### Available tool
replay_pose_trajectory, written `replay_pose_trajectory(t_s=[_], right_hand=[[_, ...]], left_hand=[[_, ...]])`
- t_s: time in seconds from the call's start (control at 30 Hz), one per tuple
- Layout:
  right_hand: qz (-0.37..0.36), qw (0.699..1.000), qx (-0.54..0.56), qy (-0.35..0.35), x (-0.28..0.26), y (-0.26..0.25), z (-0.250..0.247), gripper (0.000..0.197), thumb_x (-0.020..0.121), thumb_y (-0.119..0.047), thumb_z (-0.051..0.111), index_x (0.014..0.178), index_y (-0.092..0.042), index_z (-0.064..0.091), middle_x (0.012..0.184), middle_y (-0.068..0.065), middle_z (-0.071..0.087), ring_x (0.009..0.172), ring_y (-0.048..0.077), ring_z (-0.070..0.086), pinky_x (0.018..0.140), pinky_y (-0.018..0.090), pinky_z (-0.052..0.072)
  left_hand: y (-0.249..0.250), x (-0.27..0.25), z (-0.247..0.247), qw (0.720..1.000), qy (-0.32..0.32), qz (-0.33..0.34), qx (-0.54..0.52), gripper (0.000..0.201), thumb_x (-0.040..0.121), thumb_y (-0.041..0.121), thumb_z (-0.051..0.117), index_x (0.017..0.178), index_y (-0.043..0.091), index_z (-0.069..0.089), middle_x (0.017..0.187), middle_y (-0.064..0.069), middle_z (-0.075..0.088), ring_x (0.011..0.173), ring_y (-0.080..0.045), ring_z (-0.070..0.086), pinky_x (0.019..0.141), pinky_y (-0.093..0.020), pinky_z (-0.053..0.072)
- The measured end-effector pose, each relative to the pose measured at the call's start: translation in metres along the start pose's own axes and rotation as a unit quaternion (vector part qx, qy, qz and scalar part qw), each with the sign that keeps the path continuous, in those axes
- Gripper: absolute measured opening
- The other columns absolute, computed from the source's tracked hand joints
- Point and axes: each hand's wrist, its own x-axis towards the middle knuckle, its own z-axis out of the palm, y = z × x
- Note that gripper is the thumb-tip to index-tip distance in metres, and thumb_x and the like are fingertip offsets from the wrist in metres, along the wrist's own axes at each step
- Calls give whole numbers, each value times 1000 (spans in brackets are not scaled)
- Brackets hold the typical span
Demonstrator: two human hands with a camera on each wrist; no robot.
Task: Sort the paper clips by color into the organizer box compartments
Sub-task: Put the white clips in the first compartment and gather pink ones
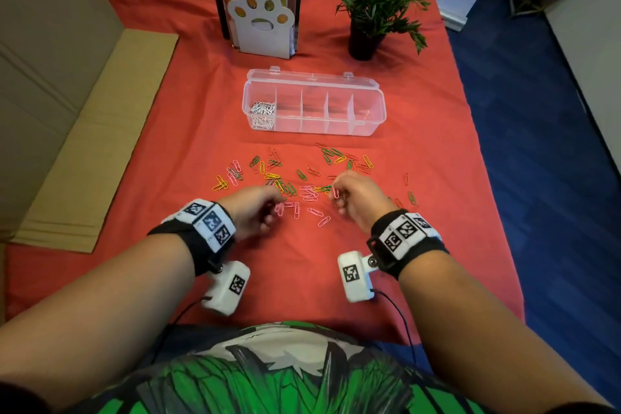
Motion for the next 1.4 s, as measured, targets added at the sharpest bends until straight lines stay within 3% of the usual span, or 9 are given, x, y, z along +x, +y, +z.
replay_pose_trajectory(t_s=[0.23,0.37,0.47,0.67,0.8,1.03,1.13,1.23,1.4], right_hand=[[64,967,236,-79,-6,0,-6,18,88,-11,42,77,-12,56,63,1,51,50,11,44,43,19,41],[7,998,-63,-20,0,5,1,24,90,-6,49,71,-20,55,65,-4,48,55,6,39,42,14,32],[-73,940,-333,6,4,11,6,21,85,-10,54,66,-20,57,74,1,59,69,14,52,62,22,41],[-203,742,-637,47,-2,34,30,32,86,-22,53,112,-4,55,115,15,53,112,34,48,95,41,42],[-216,719,-659,45,-4,41,35,29,88,-15,44,114,-4,52,116,14,51,111,34,47,92,43,44],[-220,728,-649,17,-6,36,28,38,88,-31,53,114,-3,53,117,14,52,115,33,46,97,42,42],[-233,715,-658,26,-11,38,36,30,86,-18,49,112,-3,53,116,15,52,112,34,48,93,43,45],[-205,728,-654,7,-9,42,37,33,85,-11,43,115,-1,51,118,17,50,113,35,46,94,43,44],[-169,819,-547,-43,0,38,33,21,89,-16,43,99,-4,56,103,18,59,97,29,55,84,35,42]], left_hand=[[16,-14,-2,965,-96,7,-242,29,71,15,39,79,4,64,70,-10,68,59,-21,67,61,-32,57],[17,-8,2,976,-39,11,-213,29,88,16,37,82,6,64,72,-8,64,55,-16,65,60,-31,58],[9,6,5,991,105,77,-20,18,86,22,57,69,17,58,58,-1,45,33,-6,40,39,-16,36],[-5,13,9,827,220,251,453,18,81,31,66,89,17,73,88,-7,71,81,-20,64,70,-24,42],[-15,24,8,760,219,245,561,22,81,31,62,95,16,68,100,-10,62,97,-29,59,85,-35,47],[-14,25,11,778,196,241,546,14,82,22,55,80,12,65,97,-14,61,93,-32,59,82,-36,48],[-8,19,17,877,187,206,392,18,81,16,56,64,19,52,75,-6,58,71,-23,53,67,-30,42],[0,5,13,989,71,127,7,21,78,6,49,61,19,47,53,2,45,48,-13,36,43,-19,28],[10,-14,-7,954,-85,86,-273,16,62,17,43,63,12,58,62,-7,60,49,-17,52,50,-20,44]])
